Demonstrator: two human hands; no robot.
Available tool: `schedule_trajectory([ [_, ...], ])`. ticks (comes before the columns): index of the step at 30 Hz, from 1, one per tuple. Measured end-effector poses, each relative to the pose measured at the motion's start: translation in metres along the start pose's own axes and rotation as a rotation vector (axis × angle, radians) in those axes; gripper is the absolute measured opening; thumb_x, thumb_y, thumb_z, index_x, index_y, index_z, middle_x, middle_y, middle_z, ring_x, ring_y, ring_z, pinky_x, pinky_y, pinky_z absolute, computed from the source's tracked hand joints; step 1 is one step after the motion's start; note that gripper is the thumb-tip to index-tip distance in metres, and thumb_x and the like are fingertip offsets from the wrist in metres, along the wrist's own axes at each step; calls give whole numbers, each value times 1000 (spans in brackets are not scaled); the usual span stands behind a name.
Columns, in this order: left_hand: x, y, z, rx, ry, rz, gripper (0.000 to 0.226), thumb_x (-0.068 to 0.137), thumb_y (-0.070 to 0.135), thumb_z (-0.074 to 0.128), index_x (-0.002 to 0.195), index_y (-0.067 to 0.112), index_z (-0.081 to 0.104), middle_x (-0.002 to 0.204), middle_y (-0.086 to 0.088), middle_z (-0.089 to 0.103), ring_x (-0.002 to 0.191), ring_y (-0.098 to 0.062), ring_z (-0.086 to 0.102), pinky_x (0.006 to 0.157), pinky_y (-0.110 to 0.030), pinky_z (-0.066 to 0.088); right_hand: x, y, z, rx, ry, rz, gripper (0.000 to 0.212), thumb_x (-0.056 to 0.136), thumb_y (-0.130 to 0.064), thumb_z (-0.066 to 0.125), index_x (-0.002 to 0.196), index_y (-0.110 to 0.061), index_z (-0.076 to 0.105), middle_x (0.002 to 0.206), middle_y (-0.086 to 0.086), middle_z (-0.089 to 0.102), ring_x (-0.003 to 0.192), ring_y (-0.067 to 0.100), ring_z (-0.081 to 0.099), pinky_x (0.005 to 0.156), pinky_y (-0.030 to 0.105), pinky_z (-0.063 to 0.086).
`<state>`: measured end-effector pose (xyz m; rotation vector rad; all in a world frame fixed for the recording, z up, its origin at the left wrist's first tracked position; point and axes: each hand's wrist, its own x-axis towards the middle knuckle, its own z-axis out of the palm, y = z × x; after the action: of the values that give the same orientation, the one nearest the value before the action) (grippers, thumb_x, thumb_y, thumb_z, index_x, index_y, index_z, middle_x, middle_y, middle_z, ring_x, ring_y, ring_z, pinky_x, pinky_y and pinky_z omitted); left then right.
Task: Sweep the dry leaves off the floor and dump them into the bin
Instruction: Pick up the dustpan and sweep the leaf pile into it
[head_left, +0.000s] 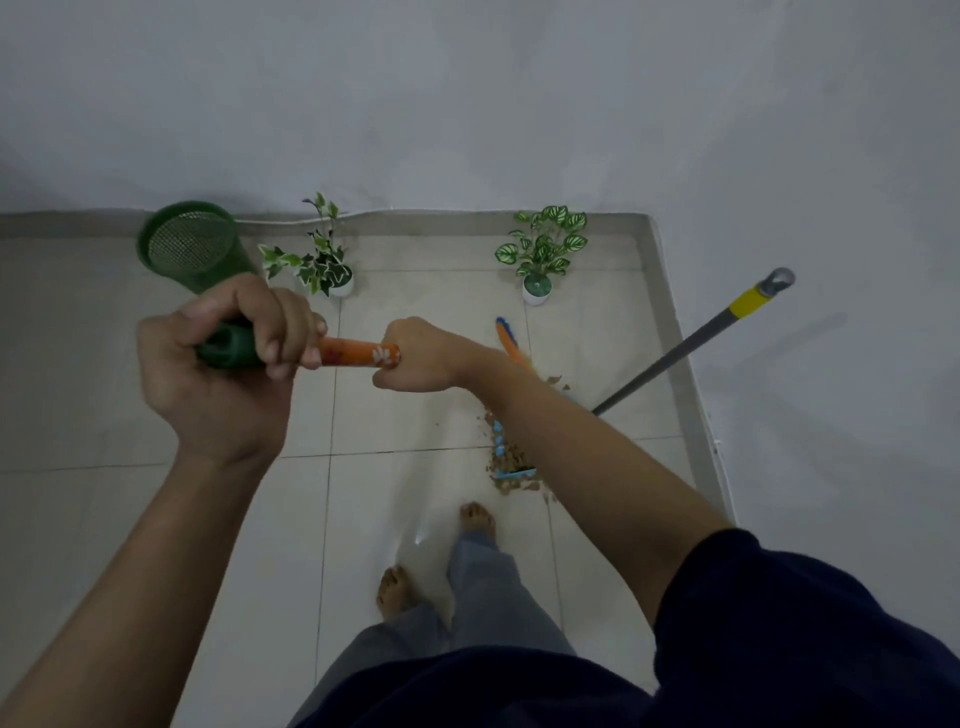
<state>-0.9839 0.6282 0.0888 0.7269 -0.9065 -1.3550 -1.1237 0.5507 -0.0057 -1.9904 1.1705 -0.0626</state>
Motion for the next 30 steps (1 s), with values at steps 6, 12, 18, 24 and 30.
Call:
schedule_trajectory([
  [6, 38, -45, 21, 135, -11, 44, 35, 69, 55, 53, 54, 24, 47, 47, 10, 44, 52, -16, 41, 66, -29, 38, 18, 61, -37, -65, -91, 9, 44, 79, -15, 60, 44, -13, 33, 44, -1, 36, 39, 12, 34, 43, 23, 26],
  [12, 66, -98, 44, 163, -31, -37, 35, 70, 54, 54, 53, 24, 49, 48, 7, 45, 53, -19, 43, 66, -30, 39, 31, 130, -53, -115, -125, 23, 45, 76, -16, 60, 41, -14, 32, 41, 0, 36, 39, 12, 33, 44, 25, 26],
  [18, 92, -156, 51, 188, -55, -178, 33, 73, 48, 53, 53, 22, 50, 49, 4, 44, 56, -22, 46, 70, -26, 43, 32, 204, -48, -49, -109, 140, 41, 77, -17, 59, 43, -16, 35, 45, 4, 42, 46, 18, 41, 49, 31, 34],
  [24, 98, -202, 51, 244, -83, -332, 33, 75, 29, 35, 47, 23, 50, 47, 5, 45, 59, -21, 54, 77, -23, 46, 28, 246, -21, -71, 16, 190, 43, 81, -16, 56, 45, -17, 34, 47, 2, 42, 46, 17, 42, 48, 26, 35],
  [30, 91, -194, 24, 299, -2, -323, 32, 74, 28, 35, 45, 23, 48, 46, 4, 43, 56, -22, 49, 70, -24, 44, 52, 228, -1, -13, 51, 29, 52, 80, -16, 56, 44, -29, 20, 43, -1, 39, 52, 18, 41, 53, 28, 29],
])
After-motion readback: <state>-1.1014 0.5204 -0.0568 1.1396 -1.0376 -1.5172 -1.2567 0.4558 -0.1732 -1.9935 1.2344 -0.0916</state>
